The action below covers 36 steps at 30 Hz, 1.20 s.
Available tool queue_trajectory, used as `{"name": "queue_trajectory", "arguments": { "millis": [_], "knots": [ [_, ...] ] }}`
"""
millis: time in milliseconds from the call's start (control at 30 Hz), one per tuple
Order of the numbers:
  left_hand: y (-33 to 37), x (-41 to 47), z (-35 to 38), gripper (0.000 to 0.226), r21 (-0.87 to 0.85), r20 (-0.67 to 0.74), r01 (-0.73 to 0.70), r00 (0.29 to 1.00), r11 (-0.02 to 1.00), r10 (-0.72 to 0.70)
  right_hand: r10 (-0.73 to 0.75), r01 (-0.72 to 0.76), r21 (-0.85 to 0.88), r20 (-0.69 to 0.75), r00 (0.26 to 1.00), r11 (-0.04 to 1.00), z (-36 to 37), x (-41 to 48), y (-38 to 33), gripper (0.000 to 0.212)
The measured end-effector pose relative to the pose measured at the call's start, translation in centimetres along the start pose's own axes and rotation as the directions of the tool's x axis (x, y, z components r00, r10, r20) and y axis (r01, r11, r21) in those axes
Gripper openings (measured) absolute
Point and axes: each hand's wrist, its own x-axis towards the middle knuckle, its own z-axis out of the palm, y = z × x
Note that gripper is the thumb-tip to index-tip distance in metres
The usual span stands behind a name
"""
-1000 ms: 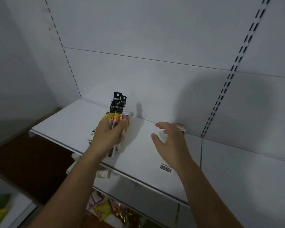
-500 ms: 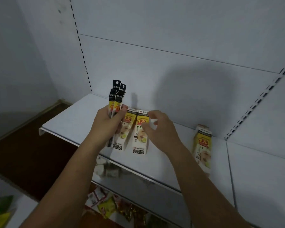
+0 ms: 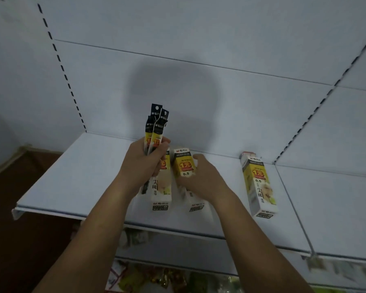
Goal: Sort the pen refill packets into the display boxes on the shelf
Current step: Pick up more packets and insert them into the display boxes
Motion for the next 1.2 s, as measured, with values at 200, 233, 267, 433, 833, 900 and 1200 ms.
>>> {"name": "queue_trajectory", "arguments": {
  "millis": [200, 233, 267, 433, 833, 900, 1200],
  "knots": [
    [0.6, -0.4, 0.5, 0.009, 0.044, -0.003, -0.024, 1.000, 0.999, 0.024, -0.050, 0.083, 0.192, -0.172, 0.984, 0.978, -1.9, -1.8, 0.1, 0.054],
    [0.9, -0.5, 0.6, 0.008, 0.049, -0.021, -0.024, 0.999, 0.999, 0.025, -0.091, 0.137, 0.218, -0.209, 0.974, 0.966, -2.2, -2.2, 0.1, 0.058],
    [1.1, -0.6, 0.8, 0.008, 0.049, -0.042, -0.025, 0.999, 0.998, 0.027, -0.134, 0.194, 0.238, -0.247, 0.960, 0.952, -2.5, -2.7, 0.0, 0.061],
    [2.6, -1.5, 3.2, 0.031, 0.004, -0.118, -0.023, 0.993, 1.000, 0.023, -0.265, 0.385, 0.257, -0.399, 0.878, 0.887, -3.3, -4.2, 0.0, 0.081],
    [2.9, -3.7, 10.5, 0.040, -0.084, -0.072, -0.080, 0.995, 0.993, 0.074, -0.356, 0.467, 0.142, -0.468, 0.809, 0.873, -6.6, -6.0, 3.0, 0.076],
    [2.6, -4.1, 11.1, 0.038, -0.076, -0.061, -0.089, 0.995, 0.993, 0.084, -0.334, 0.479, 0.162, -0.528, 0.781, 0.863, -7.4, -6.4, 3.1, 0.058],
    [2.9, -5.7, 13.1, 0.037, 0.083, 0.039, -0.185, 0.983, 0.979, 0.182, -0.374, 0.445, 0.111, -0.387, 0.843, 0.888, -9.7, -8.4, -0.1, 0.024]
  ]
}}
